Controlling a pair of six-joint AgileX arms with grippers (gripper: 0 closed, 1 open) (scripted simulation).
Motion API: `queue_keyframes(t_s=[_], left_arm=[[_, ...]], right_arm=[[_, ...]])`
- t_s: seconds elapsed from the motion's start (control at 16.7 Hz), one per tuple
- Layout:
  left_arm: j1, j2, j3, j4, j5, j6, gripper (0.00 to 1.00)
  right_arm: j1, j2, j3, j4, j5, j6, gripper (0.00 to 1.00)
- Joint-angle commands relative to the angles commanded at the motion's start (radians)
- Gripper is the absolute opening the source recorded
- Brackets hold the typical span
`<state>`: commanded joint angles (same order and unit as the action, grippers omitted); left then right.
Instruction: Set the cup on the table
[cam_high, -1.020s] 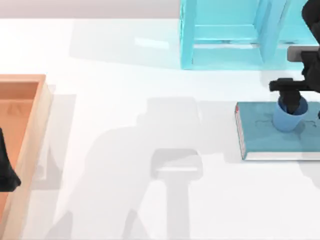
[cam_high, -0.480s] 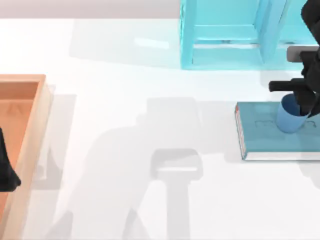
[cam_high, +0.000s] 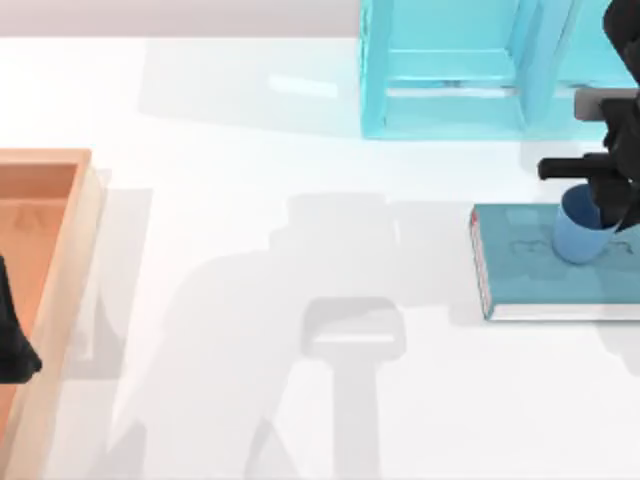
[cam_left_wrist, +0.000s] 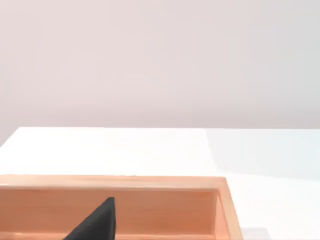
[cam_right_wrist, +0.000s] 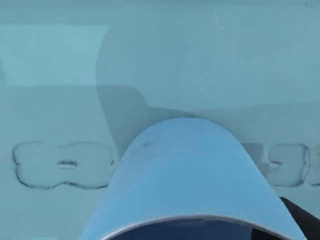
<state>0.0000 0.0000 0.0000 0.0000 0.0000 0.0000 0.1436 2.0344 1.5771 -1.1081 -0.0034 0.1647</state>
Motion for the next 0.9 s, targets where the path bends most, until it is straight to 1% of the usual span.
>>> queue_keyframes(t_s=[0.42, 0.78, 0.9], left_arm=[[0.0, 0.0, 0.0, 0.0, 0.0, 0.0, 1.0], [0.0, 0.0, 0.0, 0.0, 0.0, 0.0, 1.0], [0.0, 0.0, 0.0, 0.0, 0.0, 0.0, 1.0]], right_arm=[[-0.001, -0.019, 0.125, -0.156, 0.0, -0.001, 0.0], [0.001, -0.02, 0.141, -0.17, -0.001, 0.0, 0.0], [0.027, 0.008, 0.175, -0.192, -0.001, 0.022, 0.0]])
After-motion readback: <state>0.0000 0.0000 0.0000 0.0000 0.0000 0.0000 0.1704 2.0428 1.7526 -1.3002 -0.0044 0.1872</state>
